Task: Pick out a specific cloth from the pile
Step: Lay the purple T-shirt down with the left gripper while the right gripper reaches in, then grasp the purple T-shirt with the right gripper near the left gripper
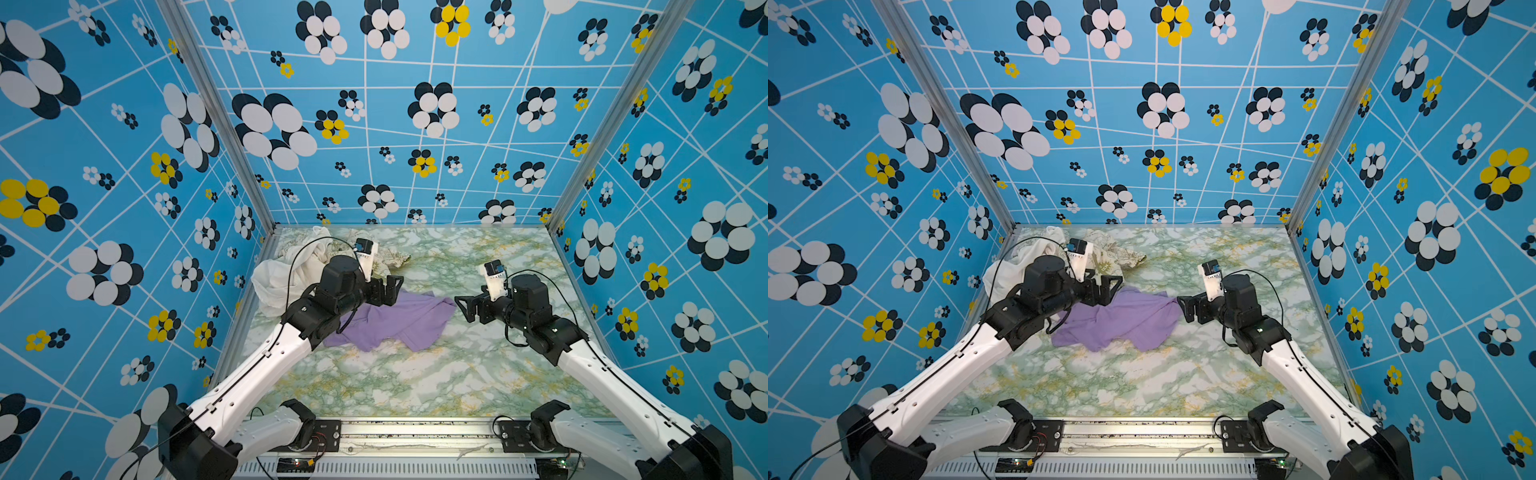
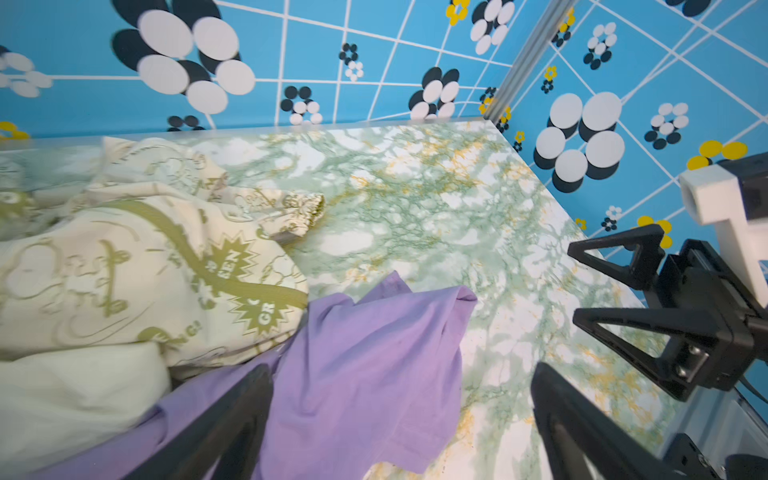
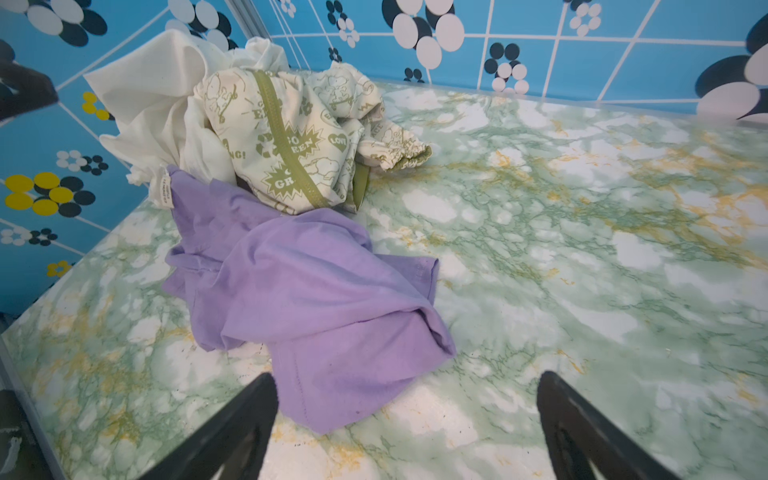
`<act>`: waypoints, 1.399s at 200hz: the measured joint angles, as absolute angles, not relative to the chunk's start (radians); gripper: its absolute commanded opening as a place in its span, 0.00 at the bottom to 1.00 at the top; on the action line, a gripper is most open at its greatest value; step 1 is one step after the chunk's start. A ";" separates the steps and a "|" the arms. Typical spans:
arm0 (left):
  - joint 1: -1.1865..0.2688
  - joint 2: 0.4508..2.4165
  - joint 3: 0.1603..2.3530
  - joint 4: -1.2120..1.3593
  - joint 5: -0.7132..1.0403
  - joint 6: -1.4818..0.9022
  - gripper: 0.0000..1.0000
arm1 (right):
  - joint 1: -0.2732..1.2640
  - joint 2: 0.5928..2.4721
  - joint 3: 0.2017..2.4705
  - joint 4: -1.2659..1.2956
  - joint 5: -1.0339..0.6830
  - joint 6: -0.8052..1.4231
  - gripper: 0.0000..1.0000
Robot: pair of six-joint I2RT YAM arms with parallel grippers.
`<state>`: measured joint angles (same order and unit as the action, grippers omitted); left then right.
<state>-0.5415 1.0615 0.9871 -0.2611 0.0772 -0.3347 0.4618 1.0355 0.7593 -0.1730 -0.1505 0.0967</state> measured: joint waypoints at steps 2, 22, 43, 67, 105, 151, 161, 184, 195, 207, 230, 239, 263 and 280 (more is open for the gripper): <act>-0.535 1.052 0.981 -0.262 0.076 -0.338 0.99 | 0.469 1.042 0.762 -0.174 -0.147 0.094 0.99; -0.491 0.972 0.913 -0.280 0.055 -0.351 0.99 | 0.554 1.119 0.805 -0.180 -0.112 0.068 0.98; -0.464 0.899 0.852 -0.306 0.040 -0.361 0.99 | 0.653 1.212 0.866 -0.198 -0.055 0.029 0.98; -0.442 0.837 0.812 -0.337 0.020 -0.379 0.99 | 0.761 1.334 0.945 -0.221 0.014 -0.025 0.95; -0.408 0.794 0.789 -0.365 -0.010 -0.390 0.99 | 0.890 1.552 1.096 -0.282 0.108 -0.102 0.92; -0.375 0.769 0.786 -0.392 -0.028 -0.399 0.99 | 0.989 1.764 1.232 -0.354 0.216 -0.213 0.91; -0.368 0.761 0.786 -0.393 -0.032 -0.400 0.99 | 1.001 1.802 1.254 -0.367 0.236 -0.231 0.91; -0.350 0.735 0.778 -0.396 -0.039 -0.400 0.99 | 1.009 1.863 1.281 -0.387 0.270 -0.264 0.88; -0.344 0.722 0.772 -0.397 -0.039 -0.400 0.99 | 1.009 1.884 1.287 -0.390 0.286 -0.274 0.82; -0.340 0.709 0.767 -0.396 -0.039 -0.400 0.99 | 1.009 1.907 1.295 -0.390 0.303 -0.282 0.69; -0.339 0.688 0.757 -0.397 -0.038 -0.400 0.99 | 1.009 1.934 1.301 -0.388 0.328 -0.298 0.51; -0.339 0.683 0.756 -0.396 -0.038 -0.400 0.99 | 1.009 1.935 1.301 -0.386 0.336 -0.289 0.45; -0.338 0.665 0.749 -0.394 -0.037 -0.400 0.99 | 1.009 1.935 1.300 -0.366 0.345 -0.281 0.23; -0.337 0.652 0.741 -0.389 -0.037 -0.400 0.99 | 1.009 1.922 1.288 -0.335 0.352 -0.255 0.10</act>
